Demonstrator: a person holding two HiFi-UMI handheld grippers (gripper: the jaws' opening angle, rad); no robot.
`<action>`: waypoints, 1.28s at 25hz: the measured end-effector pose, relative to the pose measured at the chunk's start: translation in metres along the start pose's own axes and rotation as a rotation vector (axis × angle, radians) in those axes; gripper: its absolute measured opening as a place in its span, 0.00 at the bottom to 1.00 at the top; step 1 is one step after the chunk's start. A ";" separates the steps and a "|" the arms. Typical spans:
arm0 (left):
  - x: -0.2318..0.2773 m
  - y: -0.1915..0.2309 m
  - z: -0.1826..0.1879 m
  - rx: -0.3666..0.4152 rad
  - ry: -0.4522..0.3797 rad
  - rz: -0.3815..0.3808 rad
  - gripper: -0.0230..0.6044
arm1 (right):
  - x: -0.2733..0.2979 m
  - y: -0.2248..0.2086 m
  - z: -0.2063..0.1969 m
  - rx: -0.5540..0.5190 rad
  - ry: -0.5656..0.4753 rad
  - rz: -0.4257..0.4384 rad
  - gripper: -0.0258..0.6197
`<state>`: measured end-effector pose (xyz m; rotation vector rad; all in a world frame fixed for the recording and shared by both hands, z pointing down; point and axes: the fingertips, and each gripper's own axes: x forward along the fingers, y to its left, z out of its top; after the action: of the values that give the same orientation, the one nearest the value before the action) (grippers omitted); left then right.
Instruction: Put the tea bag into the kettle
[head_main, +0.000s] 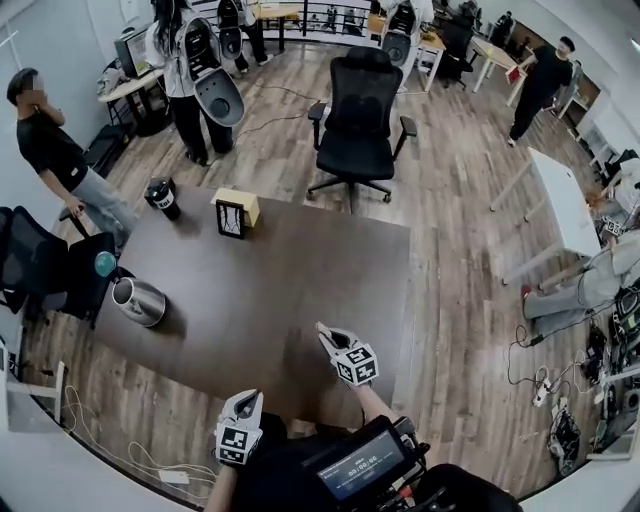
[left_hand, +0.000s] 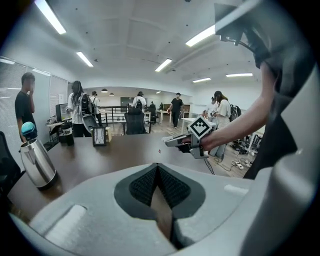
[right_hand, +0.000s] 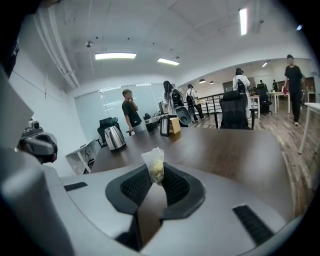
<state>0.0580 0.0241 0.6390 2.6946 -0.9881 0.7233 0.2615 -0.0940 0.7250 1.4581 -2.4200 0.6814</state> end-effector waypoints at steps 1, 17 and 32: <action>0.005 -0.004 0.004 0.012 -0.002 -0.014 0.03 | -0.010 0.000 0.003 0.007 -0.021 -0.003 0.13; 0.090 -0.107 0.060 0.176 -0.075 -0.245 0.03 | -0.179 0.000 0.043 0.013 -0.317 -0.070 0.11; 0.096 -0.152 0.092 0.184 -0.139 -0.287 0.03 | -0.241 0.035 0.073 -0.040 -0.478 -0.010 0.11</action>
<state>0.2547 0.0562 0.6069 2.9933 -0.5643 0.6033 0.3484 0.0690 0.5496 1.7801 -2.7425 0.3010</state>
